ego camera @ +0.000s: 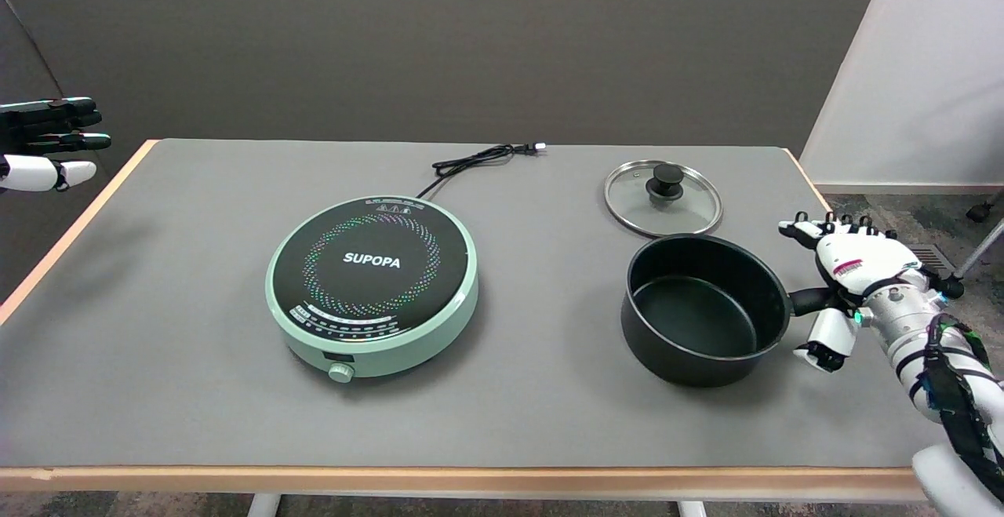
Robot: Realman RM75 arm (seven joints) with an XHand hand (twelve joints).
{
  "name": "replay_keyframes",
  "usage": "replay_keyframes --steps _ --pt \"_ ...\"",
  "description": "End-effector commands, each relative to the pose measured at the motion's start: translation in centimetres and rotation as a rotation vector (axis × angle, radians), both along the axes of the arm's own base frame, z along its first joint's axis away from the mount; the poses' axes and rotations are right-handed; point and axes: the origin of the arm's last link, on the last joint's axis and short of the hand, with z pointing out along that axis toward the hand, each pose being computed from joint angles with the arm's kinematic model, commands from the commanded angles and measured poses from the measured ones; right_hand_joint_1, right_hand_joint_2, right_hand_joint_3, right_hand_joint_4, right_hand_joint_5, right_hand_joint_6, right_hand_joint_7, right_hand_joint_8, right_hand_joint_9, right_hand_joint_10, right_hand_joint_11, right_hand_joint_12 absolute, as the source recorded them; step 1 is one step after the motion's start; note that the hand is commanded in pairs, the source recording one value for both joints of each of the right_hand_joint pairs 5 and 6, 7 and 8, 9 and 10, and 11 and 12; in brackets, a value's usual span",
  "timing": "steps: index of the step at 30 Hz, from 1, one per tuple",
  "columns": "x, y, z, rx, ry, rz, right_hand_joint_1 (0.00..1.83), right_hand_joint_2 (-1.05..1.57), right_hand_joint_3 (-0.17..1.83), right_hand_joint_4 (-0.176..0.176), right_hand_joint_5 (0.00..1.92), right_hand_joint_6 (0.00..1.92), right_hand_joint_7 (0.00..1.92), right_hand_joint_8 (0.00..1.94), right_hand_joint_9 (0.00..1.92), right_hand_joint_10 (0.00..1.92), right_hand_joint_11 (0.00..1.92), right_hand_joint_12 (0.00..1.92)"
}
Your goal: Pick up the pot.
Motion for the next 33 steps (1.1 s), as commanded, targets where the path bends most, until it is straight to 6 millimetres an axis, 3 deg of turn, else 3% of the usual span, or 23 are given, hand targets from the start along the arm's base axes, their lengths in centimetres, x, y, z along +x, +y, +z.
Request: replay_keyframes --steps 1,7,11,17,25,26,27,33 --pt "-0.64 0.19 0.22 -0.041 -0.02 -0.056 1.21 -0.98 1.83 0.176 0.24 0.24 0.24 0.24 0.24 0.24 0.24 0.24" --pt "-0.96 0.55 0.32 -0.049 -0.019 -0.076 1.21 -0.88 1.81 0.176 0.24 0.24 0.24 0.24 0.24 0.24 0.24 0.24" --pt "-0.91 0.55 0.36 -0.048 -0.01 -0.079 1.21 -0.86 1.82 0.176 0.35 0.35 0.35 0.35 0.35 0.35 0.35 0.35" --pt "-0.86 0.45 0.15 -0.035 0.0 -0.079 1.22 -0.8 1.7 0.176 0.39 0.39 0.39 0.39 0.39 0.39 0.39 0.39" --pt "-0.4 0.26 0.14 -0.017 0.027 -0.068 1.22 -0.75 1.7 0.176 0.75 0.75 0.75 0.75 0.75 0.75 0.75 0.75" --pt "-0.36 0.24 0.13 -0.015 0.028 -0.066 1.23 -0.74 1.71 0.163 0.8 0.8 0.8 0.8 0.8 0.8 0.8 0.8" --pt "-0.33 0.24 0.15 -0.014 0.029 -0.065 1.23 -0.74 1.72 0.087 0.82 0.82 0.82 0.82 0.82 0.82 0.82 0.82" --pt "-0.19 0.2 0.28 -0.016 0.032 -0.06 1.22 -0.73 1.81 0.066 0.91 0.91 0.91 0.91 0.91 0.91 0.91 0.91"
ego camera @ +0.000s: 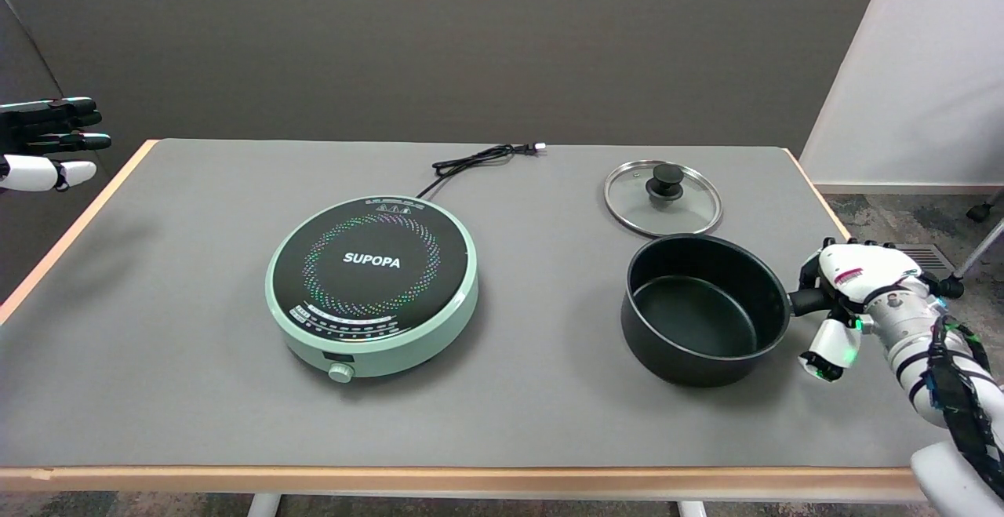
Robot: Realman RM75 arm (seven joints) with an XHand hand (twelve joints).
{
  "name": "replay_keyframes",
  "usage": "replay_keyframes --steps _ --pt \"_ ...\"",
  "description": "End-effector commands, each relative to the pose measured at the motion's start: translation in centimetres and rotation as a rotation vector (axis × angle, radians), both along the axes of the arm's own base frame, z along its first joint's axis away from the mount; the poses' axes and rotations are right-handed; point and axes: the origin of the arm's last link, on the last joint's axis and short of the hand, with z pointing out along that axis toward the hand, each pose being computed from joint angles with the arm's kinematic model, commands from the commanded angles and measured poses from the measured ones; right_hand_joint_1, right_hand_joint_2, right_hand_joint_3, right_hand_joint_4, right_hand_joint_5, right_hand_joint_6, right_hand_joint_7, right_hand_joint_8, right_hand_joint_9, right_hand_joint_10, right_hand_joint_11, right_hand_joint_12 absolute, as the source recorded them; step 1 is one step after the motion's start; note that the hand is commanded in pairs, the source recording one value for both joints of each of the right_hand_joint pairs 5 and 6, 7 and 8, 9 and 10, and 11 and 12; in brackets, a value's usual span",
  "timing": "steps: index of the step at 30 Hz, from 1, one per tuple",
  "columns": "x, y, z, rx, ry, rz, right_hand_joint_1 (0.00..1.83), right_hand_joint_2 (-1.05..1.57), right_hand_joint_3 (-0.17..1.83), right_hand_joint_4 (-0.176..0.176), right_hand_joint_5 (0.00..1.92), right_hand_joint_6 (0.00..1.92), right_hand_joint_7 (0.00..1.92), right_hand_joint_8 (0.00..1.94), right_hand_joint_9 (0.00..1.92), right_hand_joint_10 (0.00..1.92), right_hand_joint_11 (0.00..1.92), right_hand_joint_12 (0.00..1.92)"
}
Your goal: Pick up the pot.
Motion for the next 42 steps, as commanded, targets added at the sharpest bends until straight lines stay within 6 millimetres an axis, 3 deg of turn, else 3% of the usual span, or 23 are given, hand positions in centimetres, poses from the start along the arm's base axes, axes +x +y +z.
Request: replay_keyframes --steps 1,11,17,24,29,31,32,33,36,42 --pt "0.5 -0.2 0.1 0.014 0.023 0.009 1.22 -0.73 1.83 0.064 0.91 0.91 0.91 0.91 0.91 0.91 0.91 0.91" --pt "0.1 -0.1 0.1 0.011 0.012 0.002 1.23 -0.77 1.83 0.052 0.94 0.94 0.94 0.94 0.94 0.94 0.94 0.94" --pt "-0.6 0.3 -0.1 0.004 -0.005 -0.02 1.24 -0.82 1.83 0.096 0.83 0.83 0.83 0.83 0.83 0.83 0.83 0.83" --pt "-1.0 0.7 -0.1 -0.001 -0.032 -0.031 1.26 -0.83 1.83 0.173 0.72 0.72 0.72 0.72 0.72 0.72 0.72 0.72" --pt "-0.8 0.7 -0.1 0.002 -0.026 -0.03 1.25 -0.83 1.83 0.176 0.73 0.73 0.73 0.73 0.73 0.73 0.73 0.73" --pt "-0.7 0.7 0.0 0.003 -0.024 -0.028 1.22 -0.82 1.83 0.173 0.78 0.78 0.78 0.78 0.78 0.78 0.78 0.78" --pt "-1.0 0.8 0.4 -0.006 -0.027 -0.034 1.22 -0.81 1.83 0.127 0.83 0.83 0.83 0.83 0.83 0.83 0.83 0.83" --pt "-0.7 0.7 0.1 0.002 -0.024 -0.026 1.22 -0.8 1.83 0.102 0.85 0.85 0.85 0.85 0.85 0.85 0.85 0.85" --pt "-0.5 0.6 0.1 0.003 -0.024 -0.02 1.2 -0.79 1.83 0.065 0.94 0.94 0.94 0.94 0.94 0.94 0.94 0.94" --pt "-0.2 0.4 0.3 0.012 -0.022 -0.013 1.21 -0.78 1.83 0.018 1.05 1.05 1.05 1.05 1.05 1.05 1.05 1.05"
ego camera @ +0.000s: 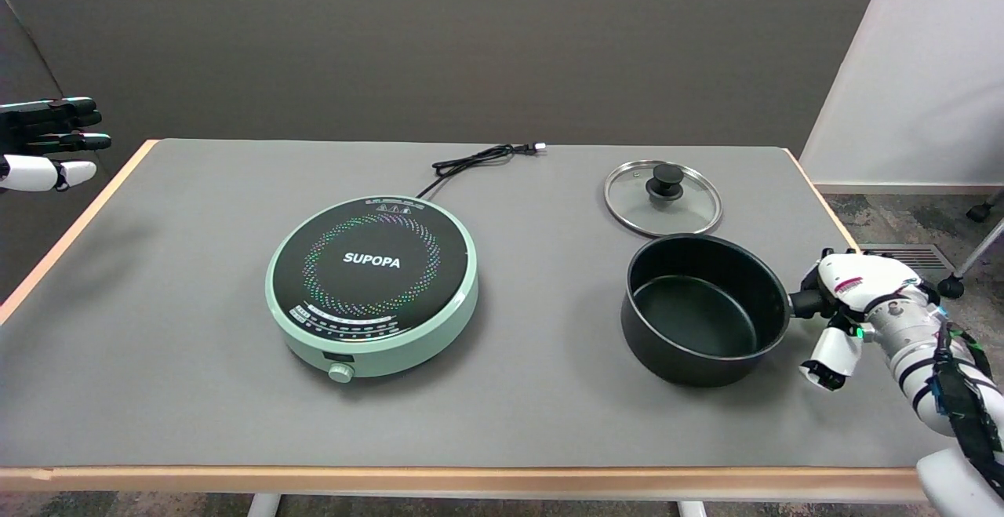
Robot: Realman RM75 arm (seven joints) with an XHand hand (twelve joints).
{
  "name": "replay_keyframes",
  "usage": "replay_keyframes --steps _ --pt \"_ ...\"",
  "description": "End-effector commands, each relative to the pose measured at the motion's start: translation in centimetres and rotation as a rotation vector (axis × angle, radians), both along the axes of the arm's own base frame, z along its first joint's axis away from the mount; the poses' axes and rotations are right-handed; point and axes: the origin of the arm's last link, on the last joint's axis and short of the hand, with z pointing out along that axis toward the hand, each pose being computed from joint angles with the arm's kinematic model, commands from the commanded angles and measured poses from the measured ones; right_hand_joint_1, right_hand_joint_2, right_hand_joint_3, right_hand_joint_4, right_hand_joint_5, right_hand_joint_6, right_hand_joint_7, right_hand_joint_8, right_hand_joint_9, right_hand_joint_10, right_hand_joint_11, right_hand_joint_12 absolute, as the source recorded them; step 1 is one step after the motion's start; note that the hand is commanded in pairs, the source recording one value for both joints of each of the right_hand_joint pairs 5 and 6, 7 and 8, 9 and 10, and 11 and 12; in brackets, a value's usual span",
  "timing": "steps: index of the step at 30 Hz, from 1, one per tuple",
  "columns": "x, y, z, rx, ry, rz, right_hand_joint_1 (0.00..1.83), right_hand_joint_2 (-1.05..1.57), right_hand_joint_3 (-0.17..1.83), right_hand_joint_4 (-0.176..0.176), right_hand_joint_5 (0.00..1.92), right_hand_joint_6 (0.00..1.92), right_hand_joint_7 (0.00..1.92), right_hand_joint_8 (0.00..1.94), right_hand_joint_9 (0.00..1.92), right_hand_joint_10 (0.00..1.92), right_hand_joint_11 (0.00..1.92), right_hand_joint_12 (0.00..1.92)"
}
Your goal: Pick up the pot.
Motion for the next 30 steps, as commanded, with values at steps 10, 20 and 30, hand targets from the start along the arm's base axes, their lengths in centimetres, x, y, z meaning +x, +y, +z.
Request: replay_keyframes --steps 10,20,30 --pt "0.32 -0.2 0.2 0.002 -0.034 0.019 1.26 -0.3 1.77 -0.116 1.47 1.47 1.47 1.47 1.47 1.47 1.47 1.47" --pt "0.18 -0.38 0.45 0.002 -0.022 0.01 1.35 0.0 0.8 -0.104 1.66 1.66 1.66 1.66 1.66 1.66 1.66 1.66" --pt "0.31 -0.37 1.15 -0.019 -0.042 0.033 1.28 0.19 1.05 -0.109 1.6 1.6 1.6 1.6 1.6 1.6 1.6 1.6"
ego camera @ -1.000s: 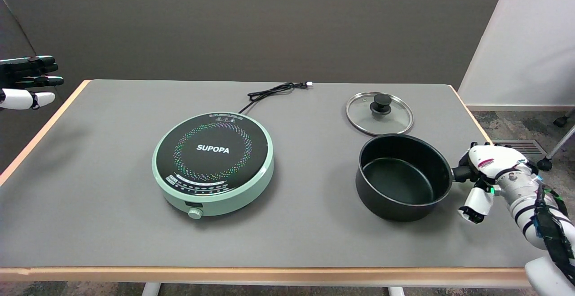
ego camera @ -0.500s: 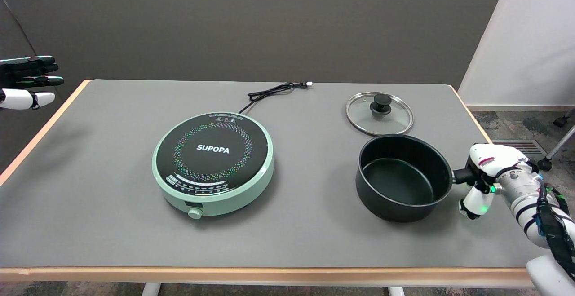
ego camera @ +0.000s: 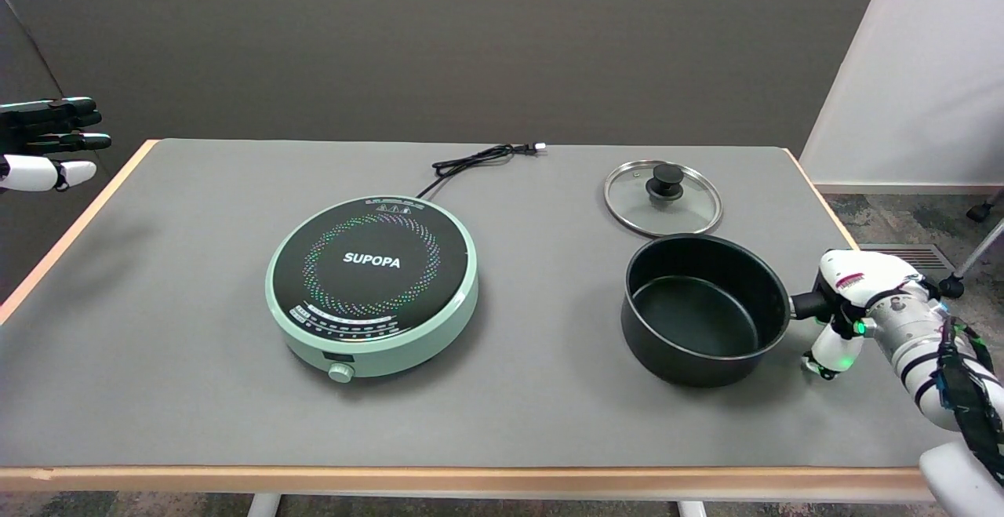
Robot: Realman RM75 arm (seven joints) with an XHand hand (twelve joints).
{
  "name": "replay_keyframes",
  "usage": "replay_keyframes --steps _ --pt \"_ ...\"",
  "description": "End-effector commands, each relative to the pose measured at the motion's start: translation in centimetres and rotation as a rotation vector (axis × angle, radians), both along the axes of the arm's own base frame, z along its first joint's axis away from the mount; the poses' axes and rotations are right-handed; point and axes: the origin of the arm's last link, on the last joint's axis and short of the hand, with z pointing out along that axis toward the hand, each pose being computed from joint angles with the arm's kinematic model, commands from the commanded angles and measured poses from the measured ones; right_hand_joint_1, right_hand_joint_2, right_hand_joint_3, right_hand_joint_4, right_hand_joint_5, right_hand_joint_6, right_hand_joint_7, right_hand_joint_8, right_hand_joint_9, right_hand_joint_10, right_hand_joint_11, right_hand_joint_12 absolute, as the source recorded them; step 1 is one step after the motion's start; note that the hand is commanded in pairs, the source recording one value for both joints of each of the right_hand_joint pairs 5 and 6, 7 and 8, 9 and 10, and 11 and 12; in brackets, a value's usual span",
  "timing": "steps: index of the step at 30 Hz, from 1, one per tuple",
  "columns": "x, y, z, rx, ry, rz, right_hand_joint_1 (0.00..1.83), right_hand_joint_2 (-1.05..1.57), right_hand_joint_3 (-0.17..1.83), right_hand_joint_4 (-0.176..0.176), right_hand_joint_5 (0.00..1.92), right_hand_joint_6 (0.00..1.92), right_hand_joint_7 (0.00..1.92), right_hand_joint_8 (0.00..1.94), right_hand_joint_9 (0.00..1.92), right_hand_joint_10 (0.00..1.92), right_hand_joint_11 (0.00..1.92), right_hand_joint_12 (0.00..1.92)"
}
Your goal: Pick up the pot.
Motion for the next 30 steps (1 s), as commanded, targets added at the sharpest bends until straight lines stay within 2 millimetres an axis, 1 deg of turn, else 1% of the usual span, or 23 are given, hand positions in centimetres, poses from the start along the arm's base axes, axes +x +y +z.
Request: replay_keyframes --steps 1,6,7,8,9,10,14,16,17,20,21,23,24,30 --pt "0.1 0.0 0.9 -0.024 -0.023 0.021 1.27 0.22 1.06 -0.109 1.6 1.6 1.6 1.6 1.6 1.6 1.6 1.6" --pt "-0.1 0.1 1.1 -0.028 -0.038 0.031 1.25 0.3 1.08 -0.109 1.61 1.61 1.61 1.61 1.61 1.61 1.61 1.61" --pt "-0.2 0.1 1.1 -0.032 -0.045 0.034 1.24 0.35 1.08 -0.109 1.61 1.61 1.61 1.61 1.61 1.61 1.61 1.61" --pt "-0.2 0.1 1.2 -0.035 -0.048 0.037 1.17 0.54 1.01 -0.107 1.61 1.61 1.61 1.61 1.61 1.61 1.61 1.61" --pt "-0.2 0.1 1.3 -0.036 -0.05 0.041 1.07 0.81 0.88 -0.104 1.6 1.6 1.6 1.6 1.6 1.6 1.6 1.6" --pt "-0.1 0.1 1.3 -0.036 -0.051 0.046 1.02 0.9 0.83 -0.101 1.6 1.6 1.6 1.6 1.6 1.6 1.6 1.6" --pt "-0.1 0.0 1.4 -0.032 -0.05 0.058 0.91 1.08 0.78 -0.093 1.62 1.62 1.62 1.62 1.62 1.62 1.62 1.62" --pt "-0.2 0.0 1.4 -0.03 -0.056 0.063 0.91 0.86 1.05 -0.092 1.64 1.64 1.64 1.64 1.64 1.64 1.64 1.64" --pt "-0.2 0.0 1.4 -0.029 -0.056 0.065 0.89 0.79 1.1 -0.092 1.66 1.66 1.66 1.66 1.66 1.66 1.66 1.66" --pt "-0.4 -0.1 1.4 -0.024 -0.058 0.069 0.86 0.8 0.96 -0.09 1.68 1.68 1.68 1.68 1.68 1.68 1.68 1.68" --pt "-0.4 -0.1 1.3 -0.022 -0.057 0.068 0.87 0.83 0.89 -0.091 1.67 1.67 1.67 1.67 1.67 1.67 1.67 1.67" --pt "-0.3 -0.2 1.2 -0.013 -0.051 0.073 0.94 0.91 0.66 -0.091 1.67 1.67 1.67 1.67 1.67 1.67 1.67 1.67" --pt "-0.2 -0.2 1.2 -0.011 -0.048 0.074 0.96 0.92 0.62 -0.091 1.66 1.66 1.66 1.66 1.66 1.66 1.66 1.66" --pt "1.2 -0.8 1.1 0.012 -0.026 0.123 0.99 1.04 0.66 -0.096 1.65 1.65 1.65 1.65 1.65 1.65 1.65 1.65"
